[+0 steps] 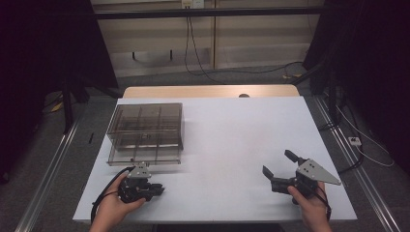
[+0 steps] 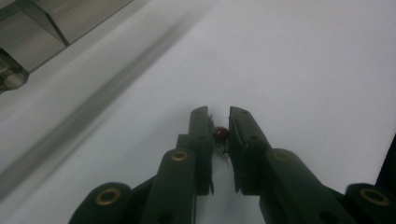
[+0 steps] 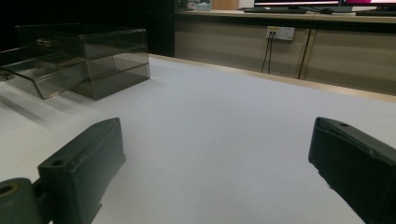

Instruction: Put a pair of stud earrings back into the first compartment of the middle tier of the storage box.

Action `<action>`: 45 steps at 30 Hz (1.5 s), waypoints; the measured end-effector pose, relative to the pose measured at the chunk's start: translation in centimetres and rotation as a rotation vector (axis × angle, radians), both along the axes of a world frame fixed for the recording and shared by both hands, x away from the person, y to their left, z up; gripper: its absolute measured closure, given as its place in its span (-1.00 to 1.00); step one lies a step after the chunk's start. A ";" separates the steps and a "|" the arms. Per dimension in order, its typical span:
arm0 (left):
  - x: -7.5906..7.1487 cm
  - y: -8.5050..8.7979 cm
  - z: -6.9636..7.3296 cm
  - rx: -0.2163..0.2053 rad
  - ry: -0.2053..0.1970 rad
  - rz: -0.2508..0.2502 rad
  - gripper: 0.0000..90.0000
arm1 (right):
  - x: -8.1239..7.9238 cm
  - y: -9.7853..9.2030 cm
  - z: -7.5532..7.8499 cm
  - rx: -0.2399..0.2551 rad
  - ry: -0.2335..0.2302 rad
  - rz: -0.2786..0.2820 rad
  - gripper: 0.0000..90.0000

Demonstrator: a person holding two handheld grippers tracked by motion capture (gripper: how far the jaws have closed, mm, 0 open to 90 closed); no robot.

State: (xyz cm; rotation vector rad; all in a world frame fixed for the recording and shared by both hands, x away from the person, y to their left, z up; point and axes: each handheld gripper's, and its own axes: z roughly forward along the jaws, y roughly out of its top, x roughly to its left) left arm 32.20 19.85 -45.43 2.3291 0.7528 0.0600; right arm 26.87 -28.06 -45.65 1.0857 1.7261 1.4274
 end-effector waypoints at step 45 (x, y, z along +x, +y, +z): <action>2.6 0.2 2.5 -0.066 0.054 0.078 0.80 | -0.1 -0.1 0.0 -0.003 -0.003 0.005 -0.93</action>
